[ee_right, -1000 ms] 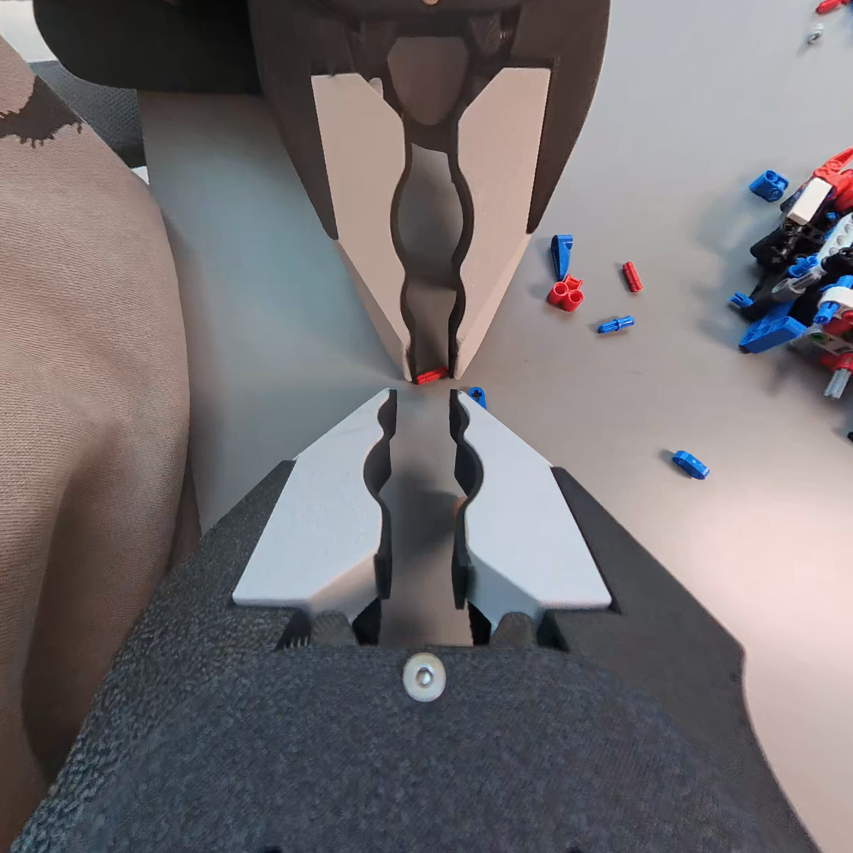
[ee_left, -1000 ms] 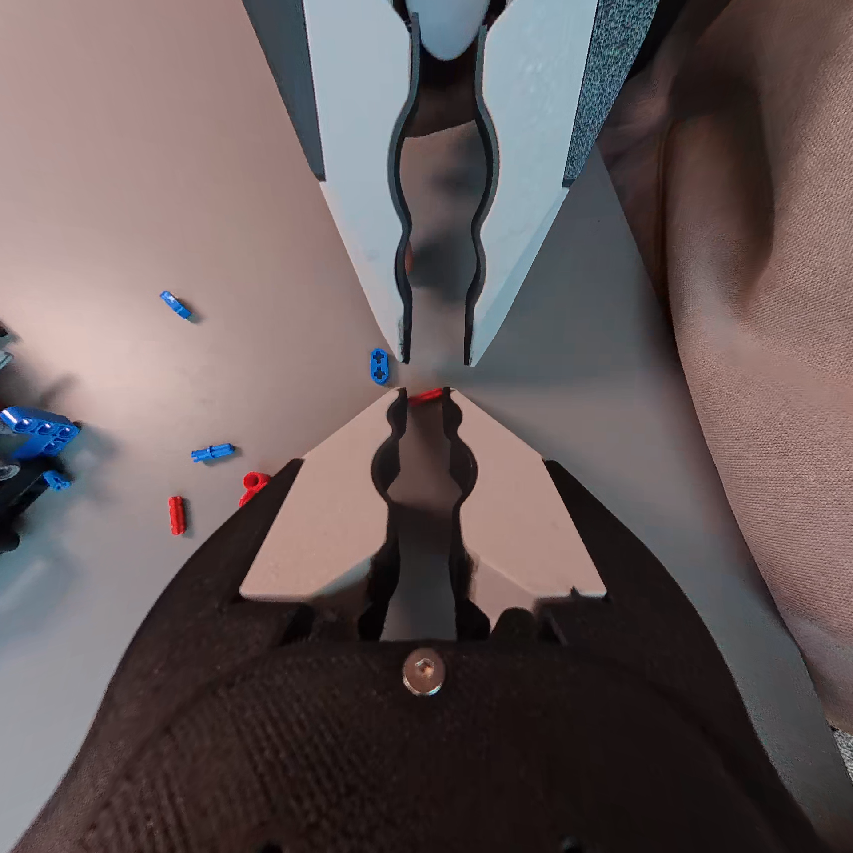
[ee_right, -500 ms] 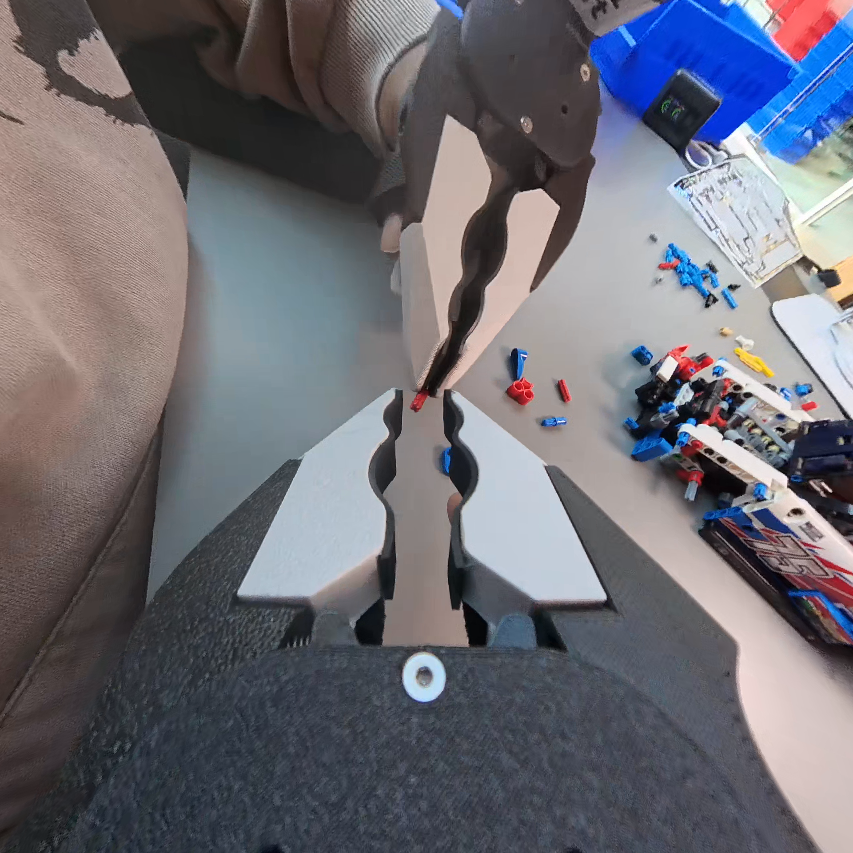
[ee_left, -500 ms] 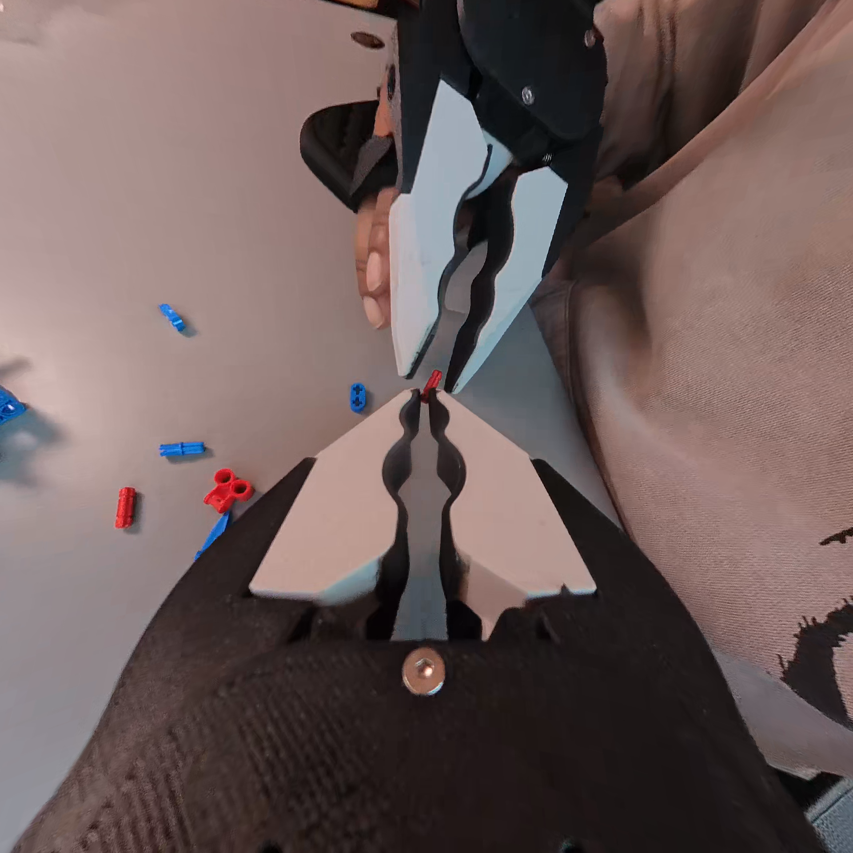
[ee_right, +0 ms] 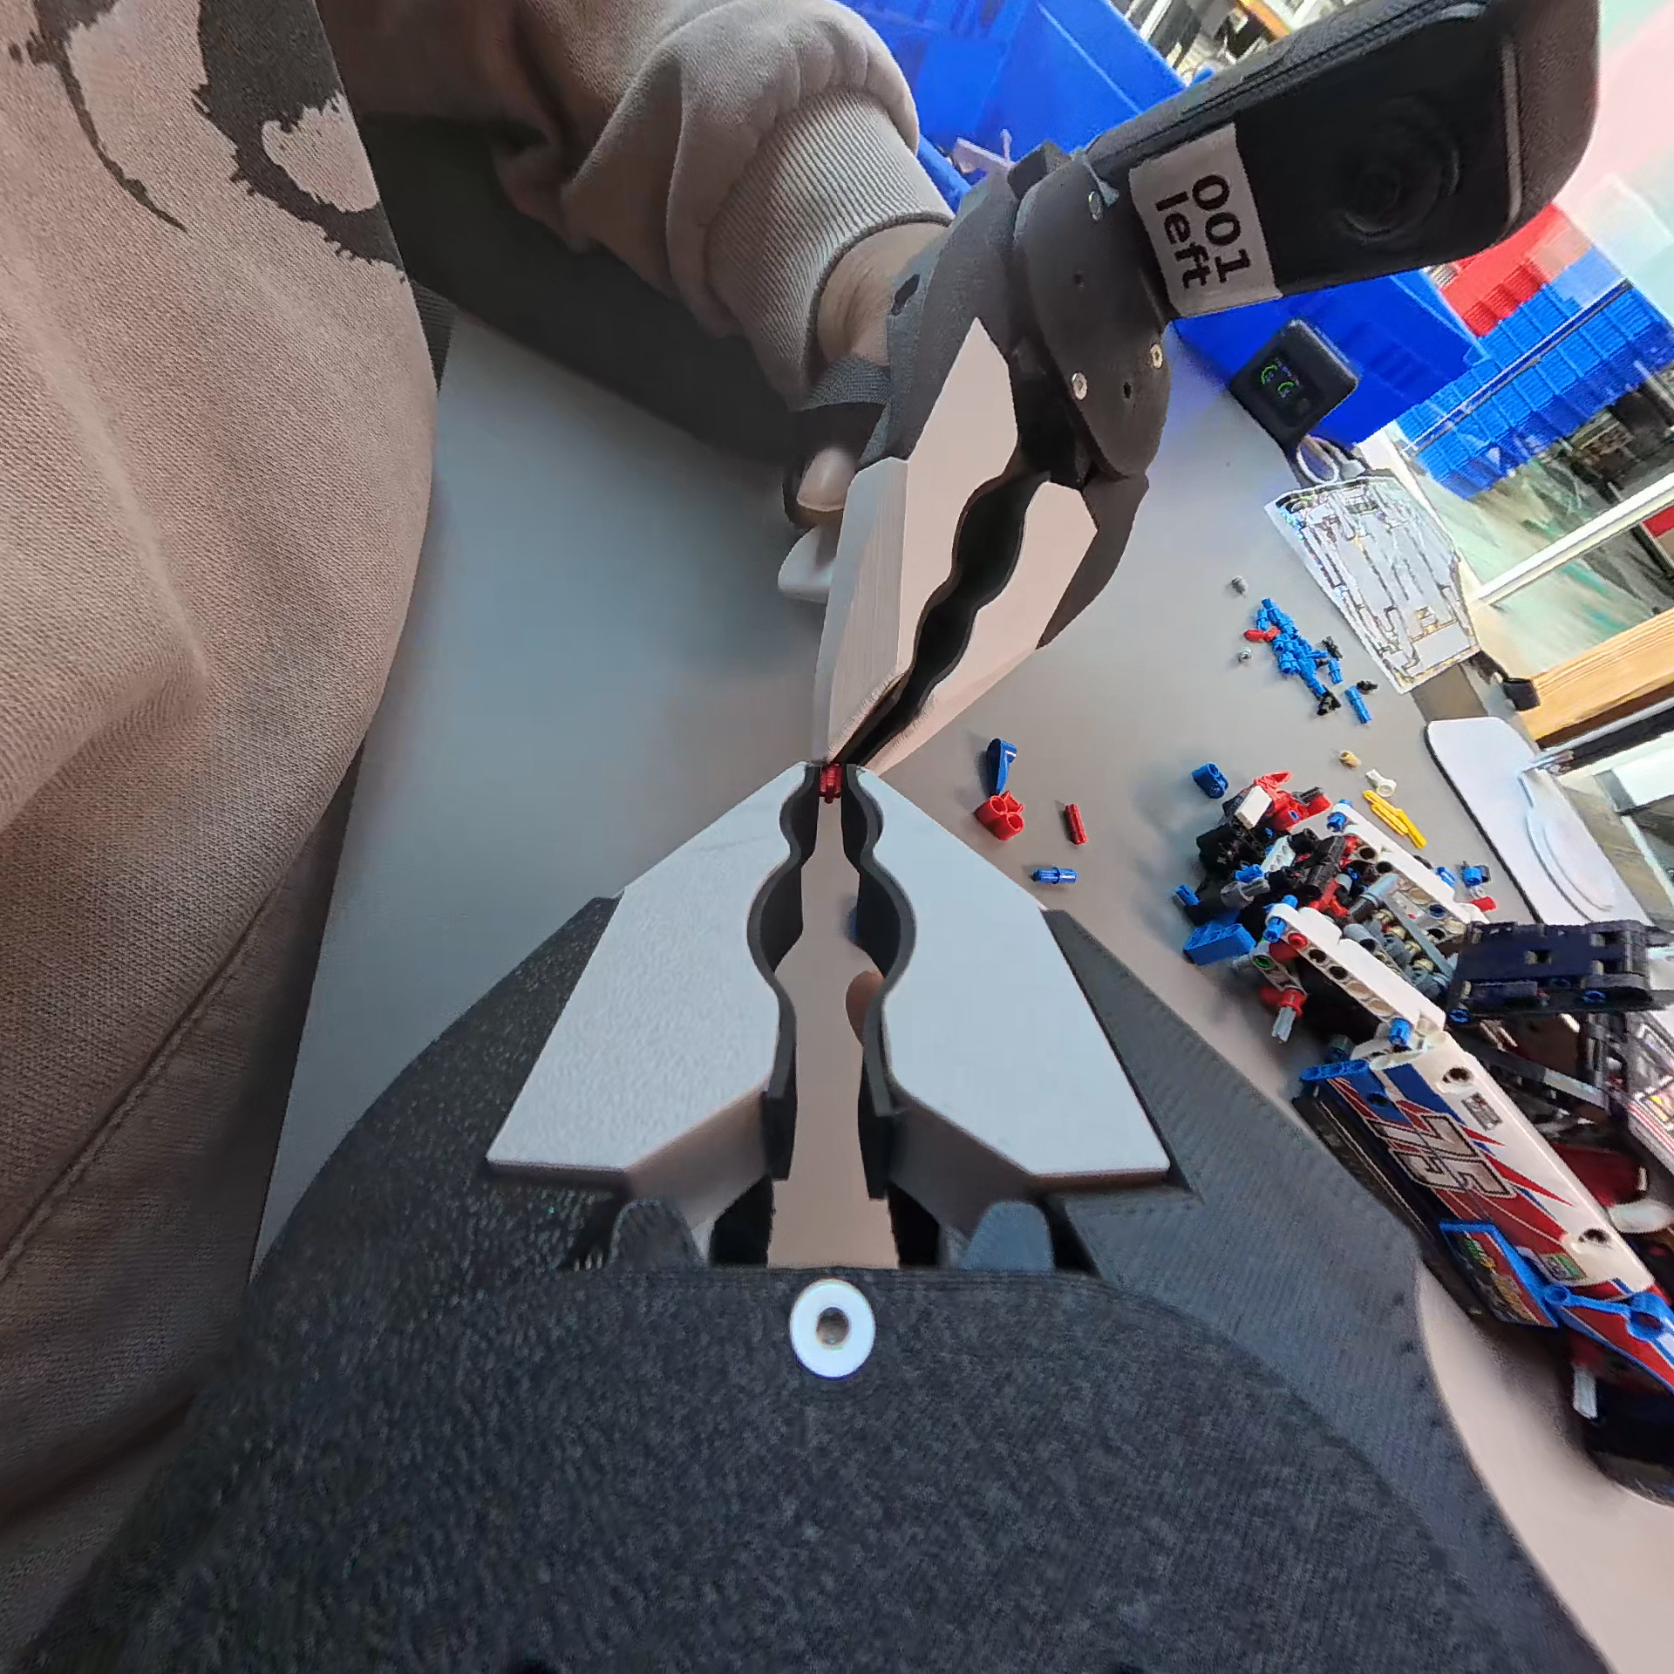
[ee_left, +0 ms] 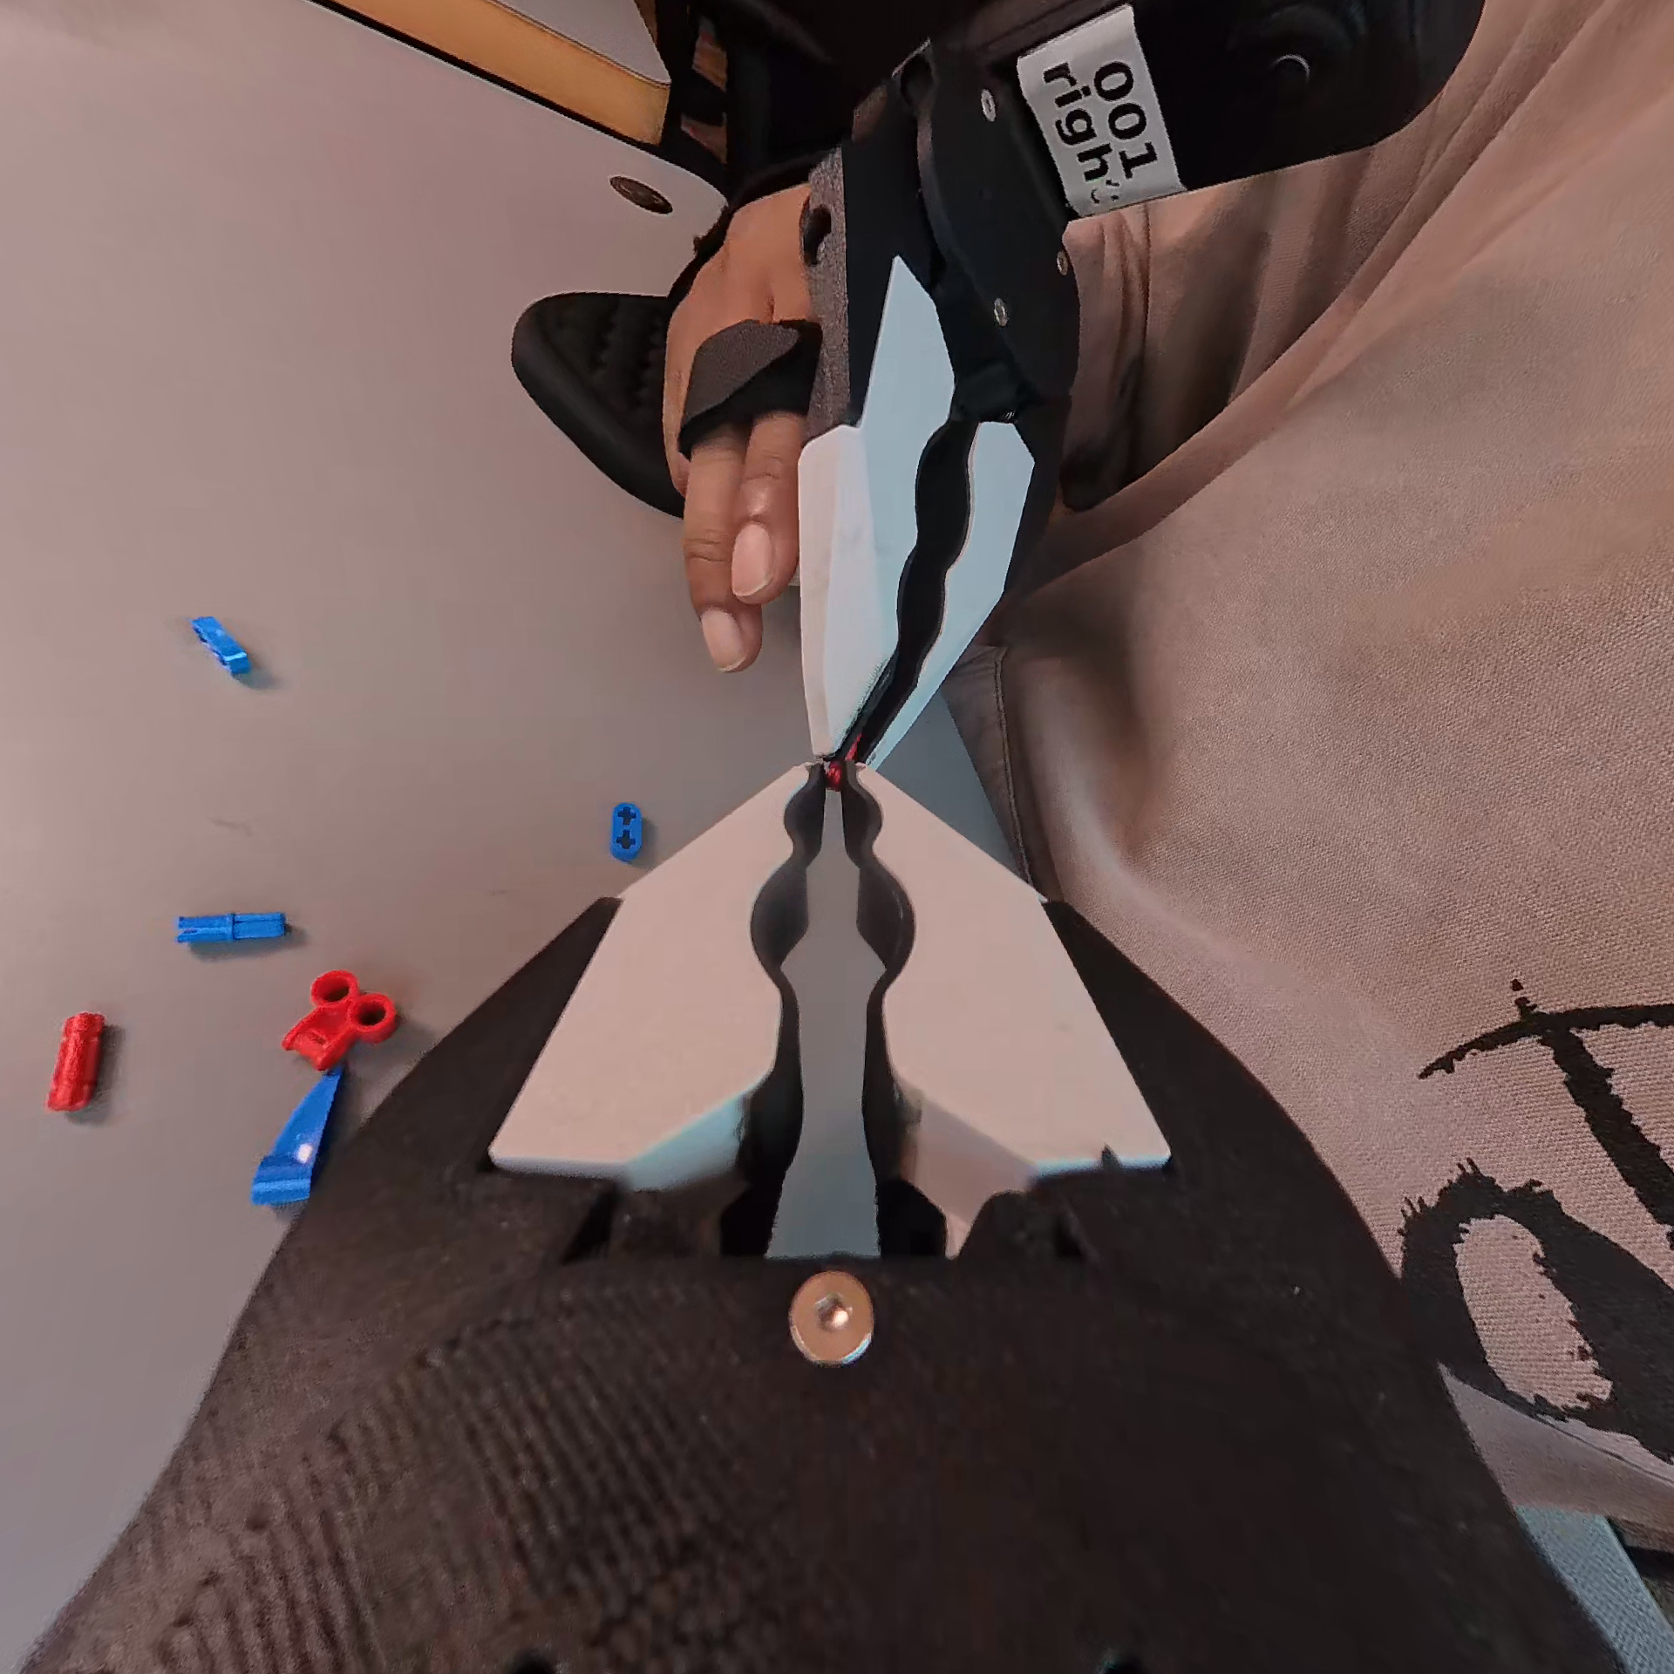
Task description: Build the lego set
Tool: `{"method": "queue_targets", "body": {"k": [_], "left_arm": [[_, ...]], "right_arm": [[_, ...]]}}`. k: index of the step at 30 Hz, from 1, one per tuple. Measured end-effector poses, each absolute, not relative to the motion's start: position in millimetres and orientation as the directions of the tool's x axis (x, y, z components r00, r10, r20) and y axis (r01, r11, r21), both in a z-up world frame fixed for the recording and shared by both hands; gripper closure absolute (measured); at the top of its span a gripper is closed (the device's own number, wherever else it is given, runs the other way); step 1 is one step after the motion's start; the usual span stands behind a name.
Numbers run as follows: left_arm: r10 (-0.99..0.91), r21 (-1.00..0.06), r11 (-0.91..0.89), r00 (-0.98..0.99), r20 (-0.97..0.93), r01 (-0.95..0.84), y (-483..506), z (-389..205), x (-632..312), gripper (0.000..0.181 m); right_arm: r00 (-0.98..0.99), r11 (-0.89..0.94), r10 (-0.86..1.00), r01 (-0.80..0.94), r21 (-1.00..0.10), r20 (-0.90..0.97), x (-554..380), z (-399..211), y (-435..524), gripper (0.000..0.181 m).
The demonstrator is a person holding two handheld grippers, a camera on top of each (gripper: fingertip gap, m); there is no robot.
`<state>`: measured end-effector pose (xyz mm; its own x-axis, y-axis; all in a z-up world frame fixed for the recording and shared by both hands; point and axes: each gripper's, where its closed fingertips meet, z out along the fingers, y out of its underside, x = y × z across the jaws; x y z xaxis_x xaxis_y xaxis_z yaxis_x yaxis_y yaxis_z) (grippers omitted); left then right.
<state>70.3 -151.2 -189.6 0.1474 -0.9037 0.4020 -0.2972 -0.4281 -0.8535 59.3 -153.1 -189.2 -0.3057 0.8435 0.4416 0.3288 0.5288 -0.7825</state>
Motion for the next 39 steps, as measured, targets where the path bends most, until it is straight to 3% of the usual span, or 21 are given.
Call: {"method": "queue_targets", "body": {"k": [3,5,12,21,39], "left_arm": [[-0.915,-0.864,-0.400,0.195,0.354,-0.306,-144,-193,69,0.179],[-0.924,-0.866,-0.360,0.260,0.281,-0.346,-136,-200,66,0.167],[-0.930,-0.791,-0.234,0.366,0.013,-0.565,-115,-230,67,0.157],[-0.915,-0.750,-0.221,0.398,-0.061,-0.624,-110,-241,62,0.166],[-0.938,-0.758,-0.115,0.321,-0.131,-0.643,-115,-241,64,0.178]], "right_arm": [[-0.317,0.492,0.864,0.360,-0.793,0.392,62,-191,-147,0.180],[-0.334,0.463,0.878,0.408,-0.787,0.343,66,-193,-139,0.180],[-0.374,0.375,0.915,0.645,-0.666,0.152,69,-213,-113,0.180],[-0.389,0.342,0.921,0.775,-0.532,0.025,63,-231,-112,0.180],[-0.488,0.456,0.873,0.817,-0.354,-0.003,63,-237,-114,0.180]]}}
